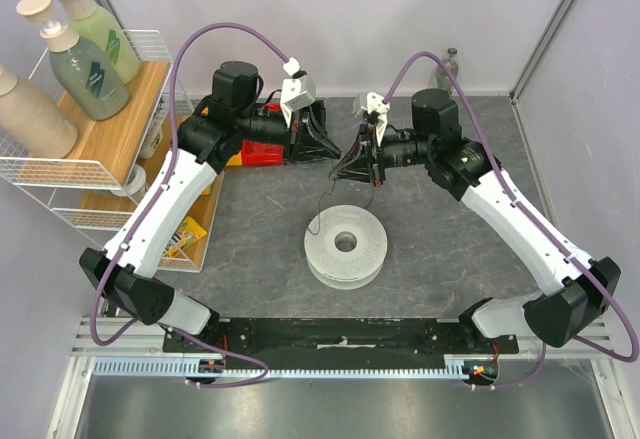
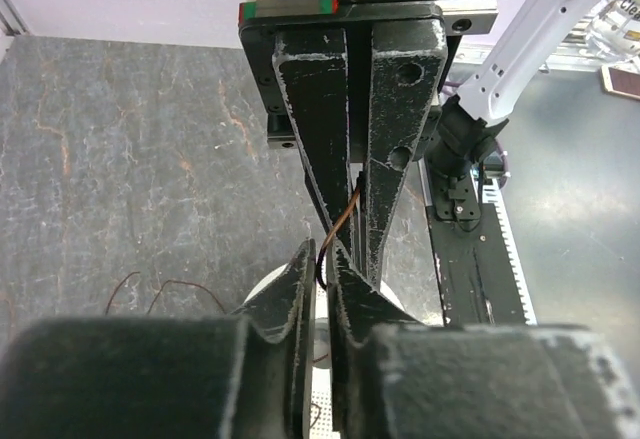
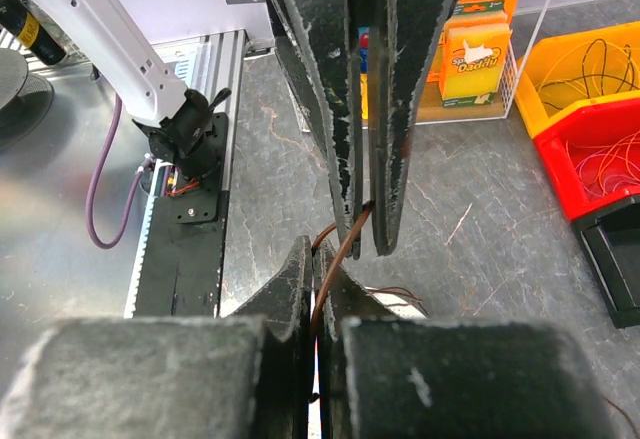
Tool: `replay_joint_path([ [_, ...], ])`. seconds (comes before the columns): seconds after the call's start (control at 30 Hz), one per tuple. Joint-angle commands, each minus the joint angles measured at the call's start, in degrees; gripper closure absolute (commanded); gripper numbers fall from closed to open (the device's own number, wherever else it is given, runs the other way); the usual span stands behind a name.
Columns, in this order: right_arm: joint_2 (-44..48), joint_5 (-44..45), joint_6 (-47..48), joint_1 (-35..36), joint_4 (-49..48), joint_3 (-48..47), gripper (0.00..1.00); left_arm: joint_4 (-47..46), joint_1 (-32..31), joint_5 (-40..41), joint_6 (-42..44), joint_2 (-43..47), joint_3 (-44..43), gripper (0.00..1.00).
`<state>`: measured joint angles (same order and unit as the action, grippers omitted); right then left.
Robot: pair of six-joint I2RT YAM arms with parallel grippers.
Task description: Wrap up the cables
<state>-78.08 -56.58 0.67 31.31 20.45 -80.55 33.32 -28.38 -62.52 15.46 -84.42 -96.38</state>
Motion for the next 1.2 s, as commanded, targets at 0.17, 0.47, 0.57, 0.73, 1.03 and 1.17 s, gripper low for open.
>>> replay_joint_path([
  [0.17,0.5,9.4,1.1,-0.2,0.3,-3.0,0.53,-3.3,1.0,6.1,-6.1,0.4,-0.4,0.99],
  [0.47,12.5,33.8,6.2,-1.0,-19.0,7.8,0.02,-17.1,-0.1,30.2,-30.7,6.8,11.2,0.98],
  [0.57,13.7,30.4,7.1,-0.5,-24.2,9.5,0.02,-18.8,-0.4,34.1,-36.1,7.9,12.9,0.98],
  [0.73,11.6,30.3,10.5,3.2,-24.6,9.1,0.02,-21.3,-1.1,35.3,-39.8,9.1,14.2,0.98],
  [1.03,10.4,41.0,18.5,9.6,-28.2,11.4,0.02,-25.3,-2.6,33.6,-40.6,12.2,17.8,0.98],
  [1.17,10.3,43.6,24.1,11.4,-28.3,12.5,0.02,-25.6,-2.9,32.9,-40.9,12.8,18.3,0.98],
])
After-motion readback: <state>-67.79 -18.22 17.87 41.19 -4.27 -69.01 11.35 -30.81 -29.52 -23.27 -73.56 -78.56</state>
